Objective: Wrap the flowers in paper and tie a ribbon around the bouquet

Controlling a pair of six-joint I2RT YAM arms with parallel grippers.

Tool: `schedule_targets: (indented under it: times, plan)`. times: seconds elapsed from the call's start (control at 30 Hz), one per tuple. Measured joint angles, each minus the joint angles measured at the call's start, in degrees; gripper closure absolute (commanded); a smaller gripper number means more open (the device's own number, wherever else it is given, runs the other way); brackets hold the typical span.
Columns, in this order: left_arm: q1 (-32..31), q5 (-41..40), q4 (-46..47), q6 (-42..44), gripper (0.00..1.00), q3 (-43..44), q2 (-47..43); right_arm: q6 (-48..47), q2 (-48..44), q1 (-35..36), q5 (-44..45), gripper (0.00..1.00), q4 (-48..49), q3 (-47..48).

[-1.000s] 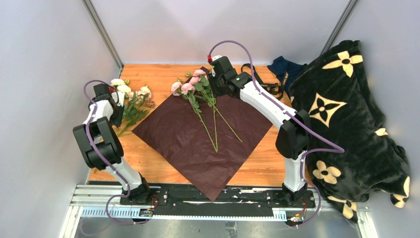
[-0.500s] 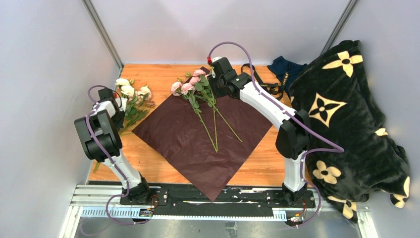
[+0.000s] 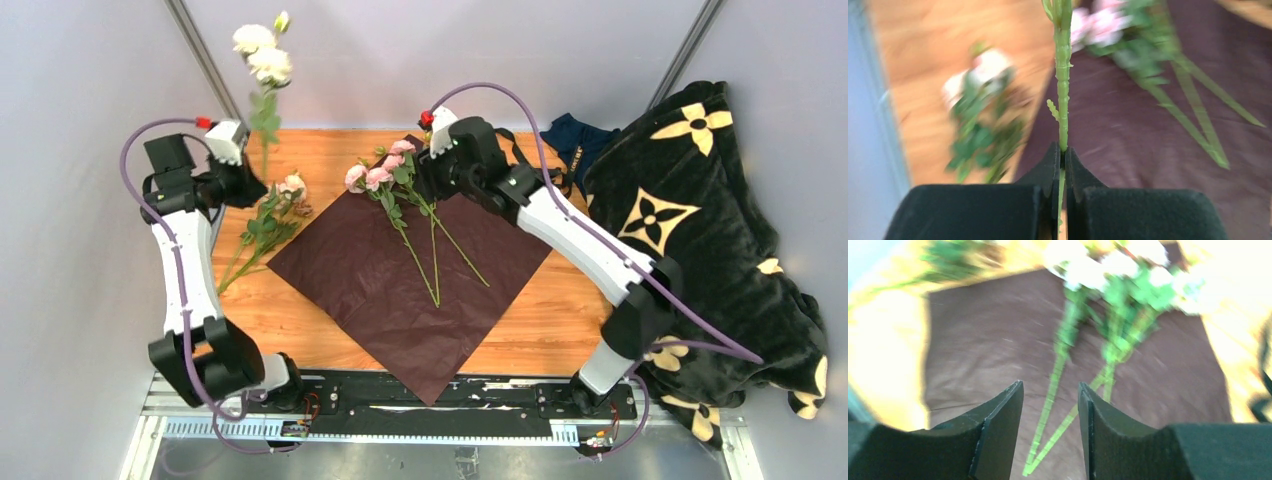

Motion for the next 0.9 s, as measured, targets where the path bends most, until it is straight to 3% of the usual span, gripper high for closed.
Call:
schedule_targets:
  times: [0.13,0.23,0.37,0.47,0.57,0.6,0.63,0.7,0.73,0.83,0.9]
  plan:
    - [-11.52,14.14,-2.8,-2.01,1.0,4.04,-5.68,3.32,-9.99,3.06,-15.61,0.46,18.88,-10.6]
    - [-20.33,20.13,-4.68,-3.37,1.0,5.42,-7.39,8.35,-12.33,4.61,-23.12,0.4,33.68,-14.8]
    - [-28.98,24.15,-6.23,-5.05,1.0,7.54,-8.15,13.92,-11.52,5.81,-27.02,0.39,45.94,-16.13]
    - [-32.89,24.92,-6.69,-5.88,1.0,8.31,-8.79,17.44,-10.84,6.4,-25.94,0.45,51.21,-16.72]
    - [-34.84,24.98,-7.17,-5.9,1.0,8.15,-9.51,20.44,-10.73,6.56,-23.52,0.98,53.7,-17.81]
    - [-34.99,25.07,-7.32,-5.9,1.0,8.09,-9.64,20.83,-10.51,6.58,-22.45,1.0,53.99,-17.81]
    - [-35.15,24.48,-7.28,-5.79,0.89,8.0,-9.75,22.27,-10.45,6.6,-22.27,1.0,54.03,-17.81]
    - [-35.1,24.15,-7.06,-5.86,0.21,7.45,-9.77,23.26,-10.34,7.08,-20.44,1.0,53.57,-17.75]
    - [-35.19,23.58,-7.1,-5.86,0.03,7.23,-9.79,23.34,-10.34,7.26,-19.63,1.0,52.43,-17.55]
    - [-35.3,17.14,-8.48,-5.7,0.0,7.23,-10.21,21.92,-8.68,6.45,-16.0,1.0,43.21,-13.4]
    - [-35.32,7.13,-9.31,-4.81,0.0,7.23,-10.64,18.86,-4.55,5.16,-12.5,1.0,30.93,-4.46]
